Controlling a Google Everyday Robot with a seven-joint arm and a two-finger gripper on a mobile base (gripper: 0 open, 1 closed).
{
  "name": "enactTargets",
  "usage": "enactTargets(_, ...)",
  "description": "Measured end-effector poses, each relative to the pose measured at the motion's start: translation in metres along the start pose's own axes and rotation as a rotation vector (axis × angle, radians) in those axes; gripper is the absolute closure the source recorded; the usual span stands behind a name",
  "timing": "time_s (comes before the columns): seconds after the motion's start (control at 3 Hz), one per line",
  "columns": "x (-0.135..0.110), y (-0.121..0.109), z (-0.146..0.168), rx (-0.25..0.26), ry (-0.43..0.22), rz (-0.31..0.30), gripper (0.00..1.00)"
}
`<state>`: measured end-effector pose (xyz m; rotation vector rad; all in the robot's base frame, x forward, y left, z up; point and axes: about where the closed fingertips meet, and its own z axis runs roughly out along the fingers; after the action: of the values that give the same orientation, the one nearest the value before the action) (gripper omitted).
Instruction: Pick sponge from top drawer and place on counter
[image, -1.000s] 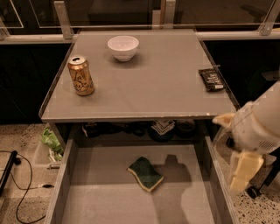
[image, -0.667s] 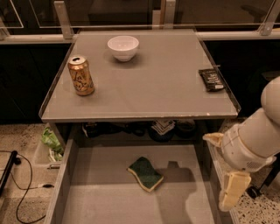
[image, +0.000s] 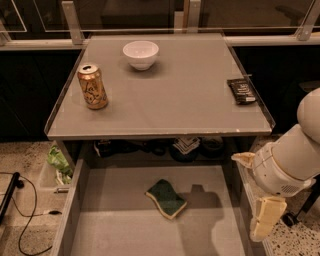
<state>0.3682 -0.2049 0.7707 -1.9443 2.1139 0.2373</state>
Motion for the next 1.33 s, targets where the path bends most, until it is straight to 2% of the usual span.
enactTargets(0.33, -0.006, -0.003, 0.024, 0.008, -0.075, 0.041, 0.0)
enactTargets(0.67, -0.027, -0.015, 0.073, 0.026, -0.271, 0.14, 0.0)
enactTargets(1.0, -0.055, -0.029, 0.111, 0.026, -0.424, 0.227, 0.0)
enactTargets(1.33, -0.055, -0.029, 0.111, 0.026, -0.424, 0.227, 0.0)
